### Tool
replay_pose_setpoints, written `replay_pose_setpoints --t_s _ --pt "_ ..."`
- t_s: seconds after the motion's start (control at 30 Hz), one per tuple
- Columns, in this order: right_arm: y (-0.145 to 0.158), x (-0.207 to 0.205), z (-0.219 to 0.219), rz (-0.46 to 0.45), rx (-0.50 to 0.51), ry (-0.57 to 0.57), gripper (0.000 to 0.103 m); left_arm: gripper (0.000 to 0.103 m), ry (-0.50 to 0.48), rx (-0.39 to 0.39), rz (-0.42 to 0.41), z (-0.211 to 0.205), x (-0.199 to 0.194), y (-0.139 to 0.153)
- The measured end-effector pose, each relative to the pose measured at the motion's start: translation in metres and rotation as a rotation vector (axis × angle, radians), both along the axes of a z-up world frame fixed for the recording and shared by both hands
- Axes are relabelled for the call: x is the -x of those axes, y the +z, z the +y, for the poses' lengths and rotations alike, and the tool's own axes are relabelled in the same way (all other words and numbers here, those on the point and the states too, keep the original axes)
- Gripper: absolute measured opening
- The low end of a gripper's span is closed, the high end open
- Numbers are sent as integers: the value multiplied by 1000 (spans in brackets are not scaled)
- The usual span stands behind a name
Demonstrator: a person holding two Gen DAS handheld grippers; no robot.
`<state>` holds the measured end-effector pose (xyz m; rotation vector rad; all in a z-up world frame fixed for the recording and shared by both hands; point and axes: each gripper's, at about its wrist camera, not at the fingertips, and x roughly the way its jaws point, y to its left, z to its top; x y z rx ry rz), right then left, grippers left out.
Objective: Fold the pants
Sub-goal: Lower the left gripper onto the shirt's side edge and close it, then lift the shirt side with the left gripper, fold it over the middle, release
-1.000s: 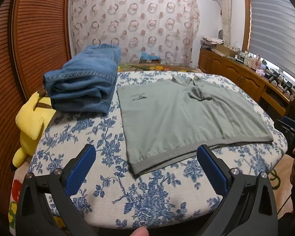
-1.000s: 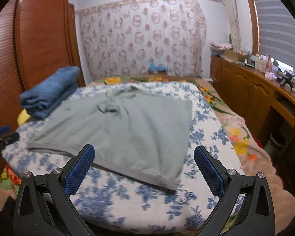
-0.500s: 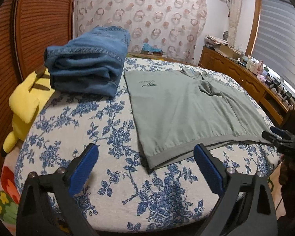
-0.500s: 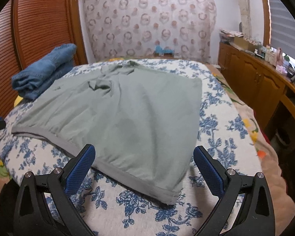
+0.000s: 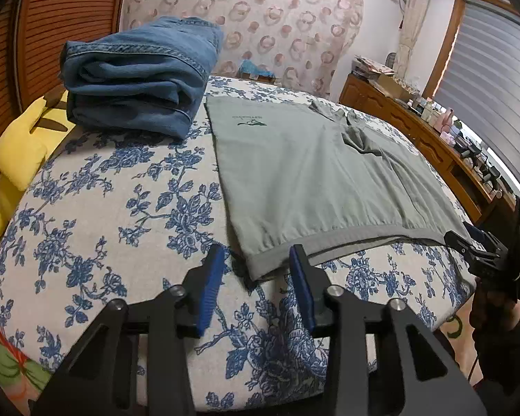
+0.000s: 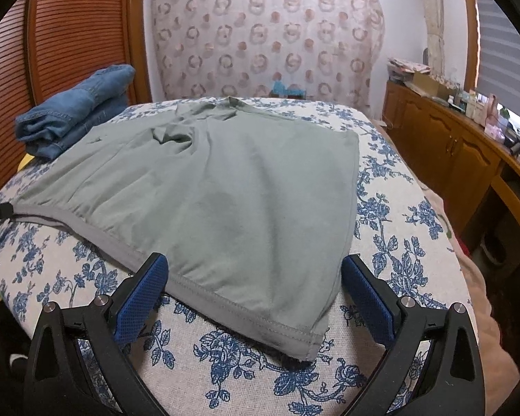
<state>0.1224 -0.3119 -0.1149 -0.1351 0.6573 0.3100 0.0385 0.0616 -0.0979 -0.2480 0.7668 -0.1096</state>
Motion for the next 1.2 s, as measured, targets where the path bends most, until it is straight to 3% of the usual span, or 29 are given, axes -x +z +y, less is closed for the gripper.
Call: replay_pose_setpoints --t_s 0.2,0.23,0.33,0.9,1.2 --pt "-1 2 1 -14 3 9 100 34 -7 -69 8 -10 -10 1" --pt "-1 2 0 -15 2 11 100 21 -25 -62 9 -12 -11 1" --pt "-1 2 1 -19 3 13 100 4 -66 19 19 -8 -14 3" --pt "-1 5 6 -52 16 31 97 1 -197 -17 -101 -40 -33 64" --pt "-1 3 4 -6 -4 33 98 1 -294 -20 -134 -75 -50 86"
